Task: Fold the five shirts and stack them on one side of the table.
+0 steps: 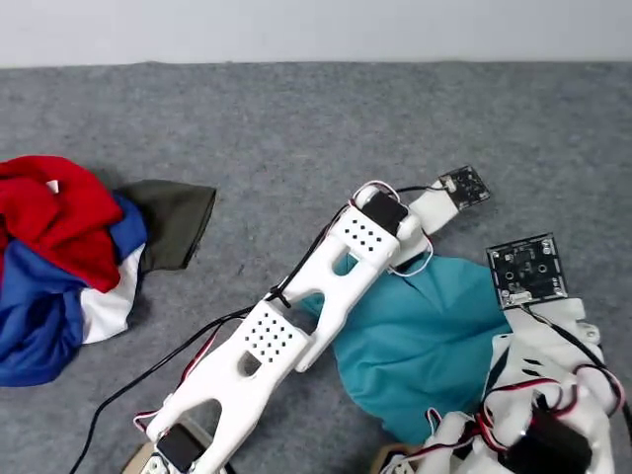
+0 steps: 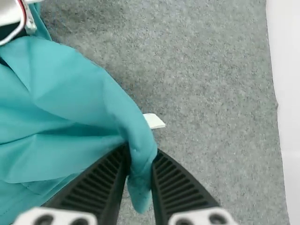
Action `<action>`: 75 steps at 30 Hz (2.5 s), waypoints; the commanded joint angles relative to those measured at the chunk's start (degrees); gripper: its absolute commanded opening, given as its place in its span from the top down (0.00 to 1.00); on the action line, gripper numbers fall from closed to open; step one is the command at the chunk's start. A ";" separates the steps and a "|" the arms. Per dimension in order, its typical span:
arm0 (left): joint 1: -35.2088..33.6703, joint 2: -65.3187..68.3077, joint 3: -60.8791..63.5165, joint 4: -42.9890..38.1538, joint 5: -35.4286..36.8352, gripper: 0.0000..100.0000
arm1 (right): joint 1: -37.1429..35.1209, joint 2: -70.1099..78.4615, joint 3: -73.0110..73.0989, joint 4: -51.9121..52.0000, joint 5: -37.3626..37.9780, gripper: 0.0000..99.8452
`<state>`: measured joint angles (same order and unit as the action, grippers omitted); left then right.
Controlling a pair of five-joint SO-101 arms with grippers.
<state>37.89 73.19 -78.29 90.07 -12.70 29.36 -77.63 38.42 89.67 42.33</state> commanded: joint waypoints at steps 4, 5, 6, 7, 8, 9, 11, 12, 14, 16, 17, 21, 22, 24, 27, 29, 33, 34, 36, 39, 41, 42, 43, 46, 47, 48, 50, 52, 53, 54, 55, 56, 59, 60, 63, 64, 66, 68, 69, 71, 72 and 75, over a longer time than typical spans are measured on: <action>-4.66 -6.86 -16.04 9.49 -0.79 0.99 | 0.57 -0.13 -0.62 -3.91 -0.44 0.99; -5.98 -7.74 -18.33 10.20 -0.79 0.99 | 0.57 -0.13 -0.62 -5.14 -0.44 0.99; -7.47 -9.05 -18.24 10.29 -0.79 0.99 | 0.57 -0.13 -0.62 -6.73 -0.53 0.99; -8.79 -11.08 -17.71 10.37 -0.79 0.99 | 0.57 -0.13 -0.62 -8.04 -0.53 0.99; -10.20 -13.10 -17.45 10.46 -0.70 0.99 | 0.57 -0.13 -0.62 -9.63 -0.53 0.99; -11.78 -15.30 -17.10 10.46 -0.70 0.99 | 0.57 -0.13 -0.62 -11.12 -0.53 0.99; -14.33 -19.52 -17.27 10.46 0.35 0.99 | 0.57 -0.13 -0.62 -14.20 -0.53 0.99; -15.47 -21.54 -17.63 10.46 1.32 0.99 | 0.57 -0.13 -0.62 -15.87 -0.53 0.99; -17.14 -26.20 -17.63 10.46 2.37 0.99 | 0.57 -0.04 -0.62 -19.65 -0.53 0.99; -18.46 -30.86 -17.45 10.46 2.46 0.99 | 0.57 0.40 -0.62 -24.04 -0.53 0.99; -19.08 -33.05 -17.45 10.46 2.37 0.99 | 0.48 0.48 -0.35 -26.51 -0.53 0.99; -20.66 -41.32 -16.48 10.64 2.20 0.99 | -3.21 1.54 1.58 -34.95 -0.09 0.99; -21.01 -43.25 -14.90 10.64 2.11 0.99 | -4.09 2.42 2.02 -35.82 -0.09 0.99; -21.10 -48.00 -9.98 10.64 1.32 0.99 | -5.85 4.79 2.46 -36.44 -0.09 0.99; -20.92 -56.09 1.19 10.64 -0.62 0.99 | -7.60 7.78 2.37 -37.14 -0.53 0.99; -20.92 -61.71 8.48 10.55 -1.14 0.99 | -8.48 8.40 2.29 -39.43 -0.62 0.99; -21.10 -71.65 17.63 10.20 -1.85 0.99 | -10.24 8.31 0.09 -43.91 -0.62 0.99; -21.10 -73.49 18.07 9.76 -2.11 0.99 | -10.77 8.40 -1.23 -44.26 -0.62 0.99; -21.10 -76.84 17.98 7.65 -2.46 0.99 | -12.26 8.48 -4.48 -44.53 -0.62 0.99; -21.19 -80.97 17.98 2.73 -2.46 0.99 | -14.64 8.84 -9.93 -44.53 -0.62 0.99; -21.19 -83.34 17.98 -0.62 -2.46 0.99 | -16.13 8.84 -13.10 -44.53 -0.62 0.99; -21.19 -84.40 17.98 -2.37 -2.46 0.99 | -16.92 8.84 -14.42 -44.62 -0.62 0.99; -21.19 -85.45 17.98 -4.13 -2.46 0.99 | -17.54 8.84 -15.56 -44.62 -0.62 0.99; -21.19 -88.44 17.98 -8.35 -4.84 0.99 | -17.71 8.84 -18.99 -44.62 -0.62 0.99; -21.19 -89.41 17.98 -9.23 -6.59 0.99 | -17.63 8.84 -19.96 -44.62 -0.62 0.99; -21.19 -90.29 17.98 -10.11 -8.18 0.99 | -17.63 8.84 -21.01 -44.62 -0.62 0.99; -21.19 -92.04 17.98 -11.60 -10.90 0.99 | -17.54 8.84 -23.21 -44.62 -0.53 0.99; -21.19 -93.71 17.98 -12.57 -13.45 0.99 | -17.54 8.84 -25.32 -44.62 -0.53 0.99; -21.19 -94.42 17.98 -12.92 -14.68 0.99 | -17.54 8.84 -26.02 -44.62 -0.53 0.99; -21.19 -94.95 17.98 -13.01 -16.09 0.99 | -17.54 8.84 -26.46 -44.62 -0.53 0.99; -21.19 -95.38 17.98 -13.45 -17.67 0.99 | -17.54 8.84 -26.64 -44.62 -0.53 0.99; -21.19 -95.56 17.98 -13.63 -18.99 0.99 | -17.54 8.92 -26.64 -44.62 -0.53 0.99; -21.19 -96.00 17.98 -13.54 -21.45 0.99 | -17.54 8.92 -26.64 -44.62 -0.44 0.99; -21.19 -96.18 17.98 -13.54 -21.80 0.99 | -17.54 8.84 -26.81 -44.62 -0.44 0.99; -21.19 -96.53 16.40 -12.57 -21.80 0.99 | -17.63 8.31 -27.08 -44.00 -0.26 0.99; -21.19 -96.79 15.87 -11.60 -21.89 0.99 | -17.54 8.22 -27.16 -43.65 -0.18 0.99; -21.19 -97.58 14.99 -8.70 -22.59 0.99 | -17.54 7.69 -28.57 -40.75 0.44 0.99; -21.19 -99.08 14.99 -6.15 -23.38 0.99 | -17.63 6.90 -30.42 -35.65 1.41 0.99; -21.19 -99.96 15.16 -5.01 -23.47 0.99 | -17.80 6.55 -31.56 -32.84 1.58 0.99; -21.19 -101.54 15.34 -2.99 -23.56 0.99 | -17.54 6.20 -34.02 -27.74 1.49 0.99; -21.19 -102.15 15.43 -1.93 -24.00 0.99 | -17.54 6.02 -34.99 -25.27 1.67 0.99; -21.19 -102.95 15.43 0.88 -24.62 0.99 | -17.54 5.85 -37.54 -19.74 3.43 0.99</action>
<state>17.23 -29.32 -62.29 88.92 -36.35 12.04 -71.74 4.66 65.67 44.18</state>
